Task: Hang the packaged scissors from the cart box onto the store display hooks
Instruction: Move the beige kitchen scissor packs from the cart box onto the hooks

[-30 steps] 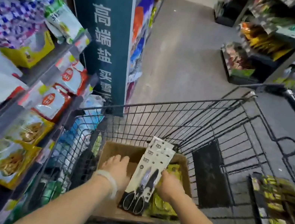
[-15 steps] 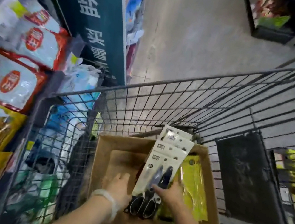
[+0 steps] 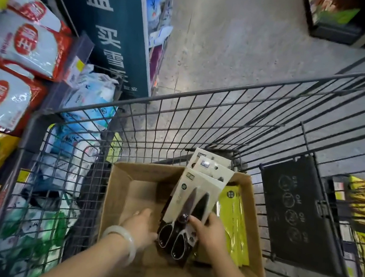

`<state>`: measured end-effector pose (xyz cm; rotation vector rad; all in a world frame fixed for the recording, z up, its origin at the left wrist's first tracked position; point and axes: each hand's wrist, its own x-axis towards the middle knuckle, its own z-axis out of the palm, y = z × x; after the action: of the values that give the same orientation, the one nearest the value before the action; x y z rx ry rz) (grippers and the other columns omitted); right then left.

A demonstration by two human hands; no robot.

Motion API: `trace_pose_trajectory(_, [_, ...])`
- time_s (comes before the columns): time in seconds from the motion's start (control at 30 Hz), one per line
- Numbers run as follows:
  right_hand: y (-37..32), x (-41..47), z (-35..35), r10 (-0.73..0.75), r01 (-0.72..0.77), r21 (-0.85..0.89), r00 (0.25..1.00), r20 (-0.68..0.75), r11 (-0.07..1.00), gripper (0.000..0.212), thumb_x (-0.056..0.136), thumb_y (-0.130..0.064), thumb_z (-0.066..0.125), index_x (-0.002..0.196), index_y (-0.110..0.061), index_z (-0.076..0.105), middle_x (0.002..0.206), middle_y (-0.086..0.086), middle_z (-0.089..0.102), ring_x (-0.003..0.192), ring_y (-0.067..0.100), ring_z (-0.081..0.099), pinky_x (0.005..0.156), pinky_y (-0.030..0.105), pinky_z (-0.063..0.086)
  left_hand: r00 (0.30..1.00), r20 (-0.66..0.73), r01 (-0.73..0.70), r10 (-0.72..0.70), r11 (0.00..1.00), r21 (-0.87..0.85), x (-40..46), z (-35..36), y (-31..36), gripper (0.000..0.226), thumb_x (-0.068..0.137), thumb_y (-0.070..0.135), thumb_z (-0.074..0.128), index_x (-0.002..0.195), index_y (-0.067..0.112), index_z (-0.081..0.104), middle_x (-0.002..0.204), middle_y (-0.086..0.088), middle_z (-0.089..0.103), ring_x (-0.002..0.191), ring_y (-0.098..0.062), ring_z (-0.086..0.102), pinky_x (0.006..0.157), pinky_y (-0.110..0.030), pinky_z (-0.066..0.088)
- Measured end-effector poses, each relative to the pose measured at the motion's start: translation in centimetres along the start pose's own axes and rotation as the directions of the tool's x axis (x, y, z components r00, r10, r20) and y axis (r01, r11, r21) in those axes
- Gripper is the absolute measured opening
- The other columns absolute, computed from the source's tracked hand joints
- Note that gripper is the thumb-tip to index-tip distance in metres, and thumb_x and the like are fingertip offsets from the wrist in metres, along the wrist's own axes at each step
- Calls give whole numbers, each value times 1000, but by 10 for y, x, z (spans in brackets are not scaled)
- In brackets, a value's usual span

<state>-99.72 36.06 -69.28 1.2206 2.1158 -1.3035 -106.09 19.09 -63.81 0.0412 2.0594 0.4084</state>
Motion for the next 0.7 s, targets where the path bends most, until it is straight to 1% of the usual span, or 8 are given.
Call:
trace_pose_trajectory(0.07, [-10, -4, -10, -75, 51, 181, 989, 129, 982, 20, 80, -15, 72, 98, -17, 64, 97, 1, 72, 92, 20, 68, 84, 40, 56, 999, -31, -31, 27, 988, -149, -7, -2, 5, 74, 83, 24, 68, 144, 27, 26, 144, -4, 40, 127, -25, 47, 103, -36, 44])
trace_pose_trajectory(0.13, [-21, -9, -20, -117, 19, 314, 947, 298, 949, 18, 81, -5, 69, 94, -18, 65, 91, 1, 72, 87, 18, 69, 76, 33, 59, 996, -61, -84, 67, 938, -336, -10, -5, 10, 73, 78, 18, 73, 138, 27, 32, 132, -1, 48, 120, -22, 51, 100, -35, 45])
trace_pose_trajectory(0.23, [-31, -10, -25, -128, -58, 406, 900, 416, 912, 7, 86, -16, 66, 92, -18, 66, 91, 2, 74, 87, 20, 70, 72, 35, 58, 997, -63, -66, 38, 836, -544, -9, -14, 14, 53, 76, 5, 73, 119, 16, 44, 117, -5, 59, 107, -21, 56, 94, -37, 49])
trace_pose_trajectory(0.33, [-31, -3, -16, -24, -144, 466, 941, 337, 873, 29, 85, -40, 63, 92, -12, 64, 92, 7, 71, 82, 21, 68, 69, 34, 57, 999, -52, -31, -6, 719, -694, -4, -14, 11, 42, 80, -3, 68, 116, 8, 50, 116, -11, 62, 98, -22, 60, 72, -28, 52])
trace_pose_trajectory(0.4, [-17, 5, -6, 119, -176, 382, 978, 170, 907, 47, 78, -52, 66, 100, -11, 60, 97, 8, 68, 84, 22, 65, 72, 34, 55, 995, -81, -20, -56, 688, -726, 1, -9, 4, 33, 83, -2, 65, 110, 12, 52, 115, -9, 63, 96, -22, 59, 76, -30, 50])
trace_pose_trajectory(0.5, [6, 10, 3, 225, -218, 126, 973, -42, 968, 61, 77, -34, 74, 124, -6, 47, 122, 15, 60, 109, 31, 59, 92, 35, 48, 988, -121, -18, -97, 708, -706, 5, -4, -7, 22, 86, 2, 62, 96, 19, 53, 108, -4, 62, 98, -23, 59, 88, -39, 49])
trace_pose_trajectory(0.6, [15, 17, 12, 244, -247, 128, 969, 45, 960, 68, 79, -20, 74, 133, -3, 38, 134, 18, 52, 120, 34, 54, 100, 39, 43, 981, -151, -23, -122, 699, -715, 8, -3, -18, 22, 86, 2, 63, 82, 20, 53, 93, -3, 62, 76, -14, 58, 64, -26, 47])
trace_pose_trajectory(0.7, [22, 30, 19, 251, -250, 90, 968, 7, 964, 42, 82, -22, 69, 116, -4, 52, 117, 17, 65, 103, 33, 64, 93, 46, 51, 980, -151, -26, -133, 660, -750, 4, -4, -25, 15, 87, 2, 62, 94, 12, 54, 92, -2, 61, 72, -10, 55, 57, -20, 42])
